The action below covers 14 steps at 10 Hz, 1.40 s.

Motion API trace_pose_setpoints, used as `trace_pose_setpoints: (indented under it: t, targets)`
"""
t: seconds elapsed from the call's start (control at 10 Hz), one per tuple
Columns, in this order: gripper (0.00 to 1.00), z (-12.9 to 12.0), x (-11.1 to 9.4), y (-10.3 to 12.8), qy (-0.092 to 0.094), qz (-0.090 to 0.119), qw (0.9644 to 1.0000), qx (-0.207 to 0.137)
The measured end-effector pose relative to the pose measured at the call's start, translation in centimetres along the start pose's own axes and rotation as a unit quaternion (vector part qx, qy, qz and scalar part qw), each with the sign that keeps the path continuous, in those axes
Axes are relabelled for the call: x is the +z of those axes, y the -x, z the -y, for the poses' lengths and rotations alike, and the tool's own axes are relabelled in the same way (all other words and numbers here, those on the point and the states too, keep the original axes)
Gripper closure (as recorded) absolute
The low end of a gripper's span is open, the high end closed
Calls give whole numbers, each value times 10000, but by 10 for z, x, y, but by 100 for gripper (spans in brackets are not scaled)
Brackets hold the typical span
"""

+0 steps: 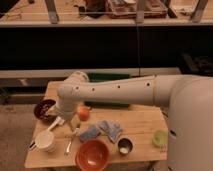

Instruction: Place sponge in paper cup

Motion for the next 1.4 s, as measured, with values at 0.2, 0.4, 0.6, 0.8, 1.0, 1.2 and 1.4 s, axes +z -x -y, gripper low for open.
trace_pose_setpoints:
  t: [0.2,0.4,0.6,0.8,1.0,1.2,1.4]
  targets:
    - [20,-24,-11,-5,258,-275,9990,257]
    - [20,-64,-32,-15,514,-578,9956,526]
    - [20,-108,-56,-25,782,-813,9902,826]
    - [20,-119,-61,-27,872,-850,9885,893]
    - [20,-120,-62,-28,869,-861,9883,916]
    - [20,-116,-56,-29,929,-838,9883,870]
    - [20,-112,-33,-37,981,-833,9885,789]
